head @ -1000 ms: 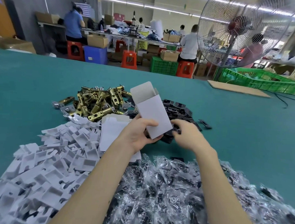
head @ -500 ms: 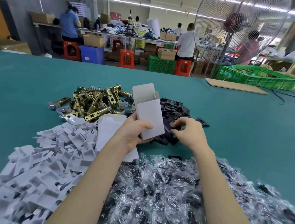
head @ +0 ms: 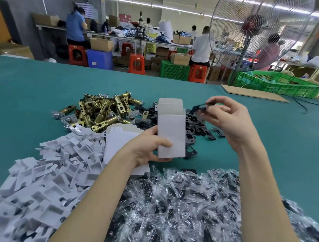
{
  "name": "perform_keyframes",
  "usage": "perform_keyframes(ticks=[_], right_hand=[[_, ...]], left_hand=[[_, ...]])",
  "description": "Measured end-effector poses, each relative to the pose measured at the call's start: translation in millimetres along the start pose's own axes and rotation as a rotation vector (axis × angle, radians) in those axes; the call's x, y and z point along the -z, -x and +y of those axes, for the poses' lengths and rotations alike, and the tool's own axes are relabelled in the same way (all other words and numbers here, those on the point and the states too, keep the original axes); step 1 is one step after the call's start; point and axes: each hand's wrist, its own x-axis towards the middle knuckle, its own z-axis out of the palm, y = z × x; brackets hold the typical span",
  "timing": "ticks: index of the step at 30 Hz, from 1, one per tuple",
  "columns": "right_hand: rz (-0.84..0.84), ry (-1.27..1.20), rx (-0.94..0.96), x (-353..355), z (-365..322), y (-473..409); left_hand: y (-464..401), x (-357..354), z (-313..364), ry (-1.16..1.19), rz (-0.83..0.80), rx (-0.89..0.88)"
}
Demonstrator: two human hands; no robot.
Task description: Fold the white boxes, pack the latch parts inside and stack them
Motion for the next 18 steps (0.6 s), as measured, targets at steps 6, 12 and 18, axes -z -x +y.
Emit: perform_keyframes(ticks=[6, 12, 18], right_hand=[[0.011, 0.174, 0.045, -0.5, -12.5, 5.8], [0.023, 0.097, -0.086, -0.1, -13.4, 4.9], [-0.023, 0.402, 0.097, 7.7, -17.3, 11.3]], left_hand=[[4.8, -1.7, 2.3, -0.046, -0.146, 0.076], [10.2, -1.7, 3.0, -0.072, -0.236, 0.118], [10.3, -4.2, 0.0, -0.089, -0.308, 0.104]])
